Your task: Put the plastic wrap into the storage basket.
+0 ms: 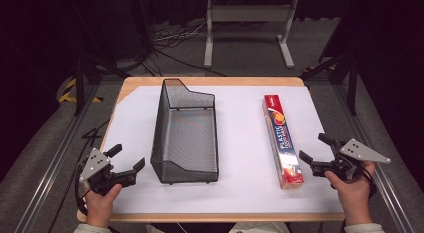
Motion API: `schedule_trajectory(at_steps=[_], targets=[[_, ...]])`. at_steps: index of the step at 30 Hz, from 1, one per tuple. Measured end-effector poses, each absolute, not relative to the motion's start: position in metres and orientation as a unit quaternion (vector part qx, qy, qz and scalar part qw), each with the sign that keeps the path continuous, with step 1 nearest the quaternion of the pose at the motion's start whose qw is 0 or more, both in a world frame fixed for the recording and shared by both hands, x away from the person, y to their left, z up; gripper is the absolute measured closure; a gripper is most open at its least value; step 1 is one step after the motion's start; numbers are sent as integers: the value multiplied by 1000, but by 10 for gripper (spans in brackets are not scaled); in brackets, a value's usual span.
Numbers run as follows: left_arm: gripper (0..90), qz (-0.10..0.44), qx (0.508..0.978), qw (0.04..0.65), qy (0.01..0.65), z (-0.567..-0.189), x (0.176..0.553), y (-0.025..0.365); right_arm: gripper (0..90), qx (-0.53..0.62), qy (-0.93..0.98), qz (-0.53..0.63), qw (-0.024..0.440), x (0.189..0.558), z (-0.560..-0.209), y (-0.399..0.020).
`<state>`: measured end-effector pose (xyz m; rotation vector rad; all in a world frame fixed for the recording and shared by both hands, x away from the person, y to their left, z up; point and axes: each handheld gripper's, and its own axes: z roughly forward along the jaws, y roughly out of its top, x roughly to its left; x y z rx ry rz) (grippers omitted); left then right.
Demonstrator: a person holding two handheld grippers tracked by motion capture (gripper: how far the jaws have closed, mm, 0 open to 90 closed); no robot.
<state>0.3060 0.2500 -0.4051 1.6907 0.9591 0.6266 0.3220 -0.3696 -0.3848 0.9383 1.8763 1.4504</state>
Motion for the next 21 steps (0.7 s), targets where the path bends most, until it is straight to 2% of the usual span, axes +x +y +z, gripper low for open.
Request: schedule_trajectory(at_steps=[21], targets=[[96, 263, 714, 516, 394, -407, 306, 245, 26, 335, 722, 551, 251, 330, -371, -325]])
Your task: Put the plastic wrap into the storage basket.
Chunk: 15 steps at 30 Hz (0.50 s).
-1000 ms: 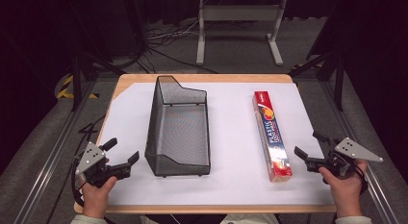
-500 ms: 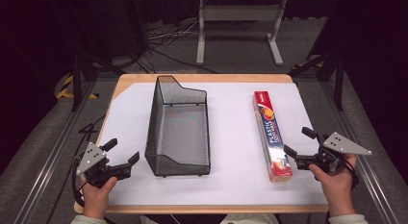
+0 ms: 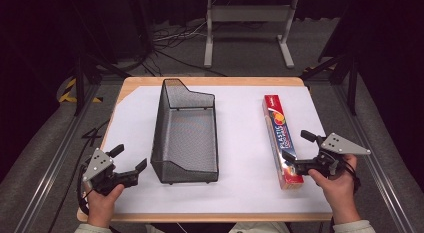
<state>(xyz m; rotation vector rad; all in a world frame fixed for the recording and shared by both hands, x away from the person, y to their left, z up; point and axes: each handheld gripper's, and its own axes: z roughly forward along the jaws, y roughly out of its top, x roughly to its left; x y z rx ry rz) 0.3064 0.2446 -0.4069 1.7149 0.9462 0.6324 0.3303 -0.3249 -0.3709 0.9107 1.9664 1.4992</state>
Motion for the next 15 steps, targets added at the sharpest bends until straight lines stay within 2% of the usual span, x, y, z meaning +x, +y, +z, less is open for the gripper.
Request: schedule_trajectory(at_steps=[15], targets=[[97, 261, 716, 513, 394, -408, 306, 243, 82, 366, 720, 533, 252, 351, -356, -313]])
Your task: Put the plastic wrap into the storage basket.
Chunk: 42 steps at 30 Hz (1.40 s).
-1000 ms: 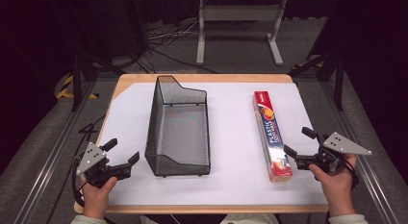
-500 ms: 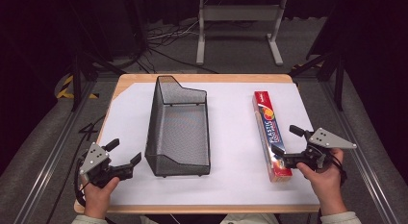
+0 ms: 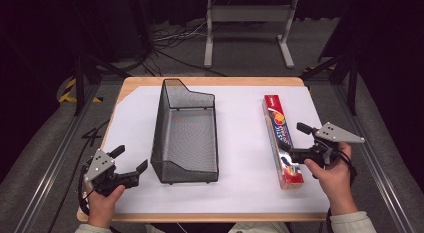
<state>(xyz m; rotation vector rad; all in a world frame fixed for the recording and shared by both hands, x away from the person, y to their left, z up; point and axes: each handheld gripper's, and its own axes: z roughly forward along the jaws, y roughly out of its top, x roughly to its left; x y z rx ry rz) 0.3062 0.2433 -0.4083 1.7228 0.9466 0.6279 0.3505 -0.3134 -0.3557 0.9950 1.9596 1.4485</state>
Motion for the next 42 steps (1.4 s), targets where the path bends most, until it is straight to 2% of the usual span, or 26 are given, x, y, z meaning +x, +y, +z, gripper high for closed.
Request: schedule_trajectory(at_steps=[7, 19, 23, 30, 33, 42], targets=[[98, 262, 718, 512, 392, -409, 306, 242, 92, 415, 730, 489, 234, 377, -359, -307], [101, 267, 715, 513, 393, -409, 305, 243, 182, 460, 755, 405, 234, 411, -359, -303], [102, 267, 715, 512, 393, -409, 305, 244, 182, 474, 752, 393, 234, 419, -360, -302], [102, 268, 716, 512, 392, -410, 305, 243, 151, 517, 757, 340, 212, 430, -371, -297], [102, 267, 716, 513, 391, -410, 305, 244, 152, 547, 747, 331, 179, 434, -377, -296], [102, 268, 718, 511, 390, -410, 304, 243, 131, 573, 751, 284, 163, 444, -393, -292]])
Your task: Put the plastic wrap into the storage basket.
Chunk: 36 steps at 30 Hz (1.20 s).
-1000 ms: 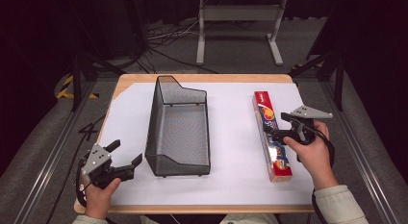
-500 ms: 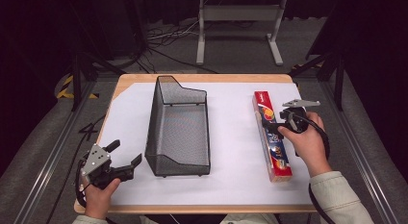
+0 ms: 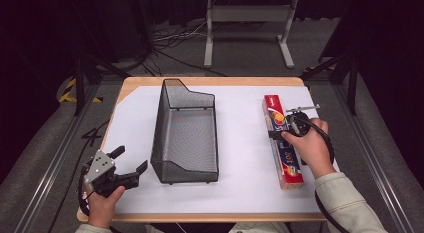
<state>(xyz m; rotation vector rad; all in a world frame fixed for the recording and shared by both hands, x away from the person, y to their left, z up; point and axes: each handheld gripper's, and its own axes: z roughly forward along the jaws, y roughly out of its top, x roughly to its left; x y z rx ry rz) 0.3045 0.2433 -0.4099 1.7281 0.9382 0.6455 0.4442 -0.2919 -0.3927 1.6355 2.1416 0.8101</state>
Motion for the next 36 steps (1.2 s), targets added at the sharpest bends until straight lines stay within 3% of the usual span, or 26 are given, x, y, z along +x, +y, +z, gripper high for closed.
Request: schedule_trajectory(at_steps=[17, 36], targets=[[102, 268, 719, 509, 391, -410, 305, 243, 133, 587, 769, 216, 132, 451, -413, -284], [101, 265, 719, 509, 391, -411, 305, 243, 348, 660, 718, 182, 125, 447, -412, -278]])
